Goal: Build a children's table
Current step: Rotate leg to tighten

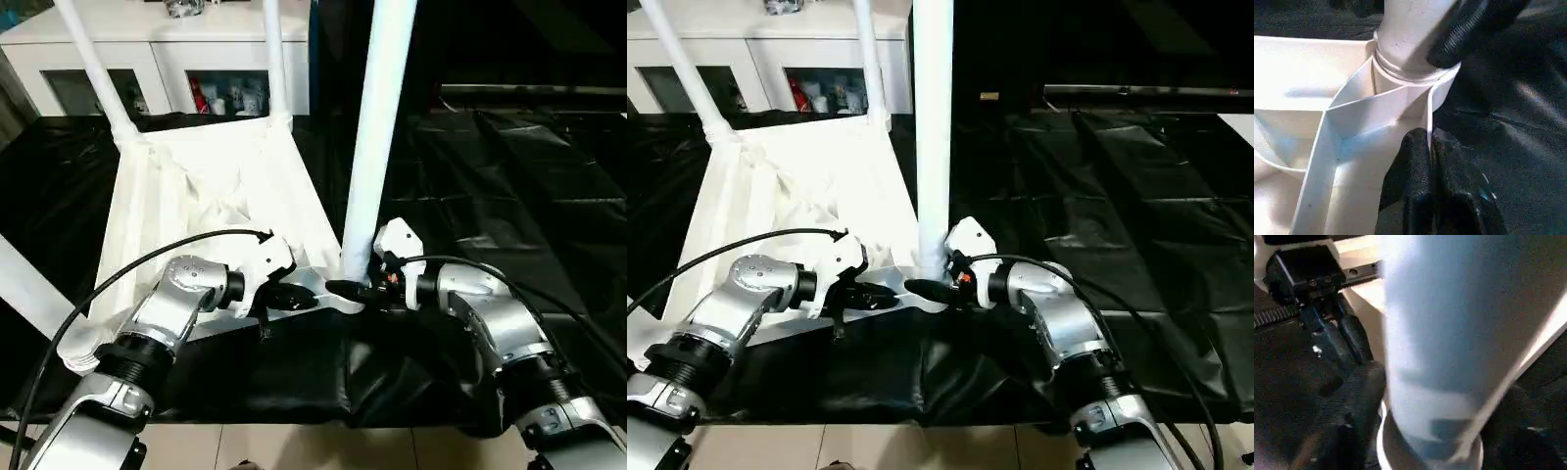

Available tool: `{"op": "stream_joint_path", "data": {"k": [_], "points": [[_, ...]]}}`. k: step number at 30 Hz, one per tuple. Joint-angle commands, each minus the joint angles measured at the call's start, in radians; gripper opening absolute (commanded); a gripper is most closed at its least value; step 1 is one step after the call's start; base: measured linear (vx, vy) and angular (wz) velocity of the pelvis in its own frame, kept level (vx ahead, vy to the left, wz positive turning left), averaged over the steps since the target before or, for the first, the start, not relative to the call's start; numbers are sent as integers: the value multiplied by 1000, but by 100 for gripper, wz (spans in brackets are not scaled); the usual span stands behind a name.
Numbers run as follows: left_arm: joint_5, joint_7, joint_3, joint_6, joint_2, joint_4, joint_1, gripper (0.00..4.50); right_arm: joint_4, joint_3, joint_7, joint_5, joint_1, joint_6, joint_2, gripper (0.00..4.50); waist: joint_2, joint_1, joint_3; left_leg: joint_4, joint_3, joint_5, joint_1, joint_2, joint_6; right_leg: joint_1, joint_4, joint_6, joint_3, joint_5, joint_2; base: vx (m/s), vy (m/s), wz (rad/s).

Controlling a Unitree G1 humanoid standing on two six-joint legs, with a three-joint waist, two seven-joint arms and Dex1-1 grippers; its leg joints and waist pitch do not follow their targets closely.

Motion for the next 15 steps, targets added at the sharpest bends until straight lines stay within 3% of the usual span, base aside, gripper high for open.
{"op": "stream_joint_path", "data": {"k": [1, 2, 3, 5, 6, 7, 8, 12, 15], "points": [[-3, -2, 7, -17, 4, -5, -2, 0, -4, -10, -11, 20, 10, 9, 18, 254, 0, 2, -76, -61, -12, -111, 17, 36, 69, 56, -59, -280, 43, 36, -55, 0, 0, 0], [1, 16, 12, -16, -1, 7, -7, 0, -2, -20, -40, 17, 16, 17, 27, 244, 2, 0, -76, -63, -12, -121, 18, 36, 64, 56, -61, -279, 42, 30, -55, 0, 0, 0], [4, 33, 17, -14, -6, 17, -12, 0, -2, -27, -67, 13, 21, 23, 34, 237, 14, 1, -76, -63, -14, -129, 19, 36, 55, 55, -59, -281, 41, 26, -55, 0, 0, 0], [7, 84, 35, -9, -22, 45, -28, 0, -1, -47, -157, 2, 31, 44, 60, 208, 6, -2, -75, -66, -13, -150, 21, 35, 42, 56, -64, -278, 42, 10, -53, 0, 0, 0], [10, 108, 41, -3, -30, 59, -37, 0, -1, -62, -217, -2, 38, 59, 80, 208, 18, -5, -71, -70, -14, -177, 23, 35, 27, 52, -69, -272, 43, -19, -53, 0, 0, 0], [10, 108, 41, -3, -30, 59, -37, 0, -1, -62, -217, -2, 38, 59, 80, 202, 13, -6, -71, -72, -15, -192, 23, 34, 17, 55, -71, -268, 42, -36, -53, 0, 0, 0], [35, 192, 46, -1, -56, 110, -67, 0, -6, -94, -369, -16, 66, 90, 141, 200, 15, -9, -70, -74, -16, -215, 24, 33, 5, 54, -74, -257, 43, -70, -53, 0, 0, 0], [62, 307, 54, 3, -96, 178, -106, 0, -10, -122, -535, -52, 104, 82, 218, 194, 16, -10, -67, -82, -18, -267, 28, 32, -36, 49, -85, -219, 46, -155, -55, 0, 0, 0], [65, 403, 73, 1, -136, 221, -140, 0, -18, -117, -607, -65, 127, 73, 267, 194, 8, -5, -66, -84, -18, -280, 32, 33, -36, 44, -91, -202, 48, -196, -58, 0, 0, 0]]}}
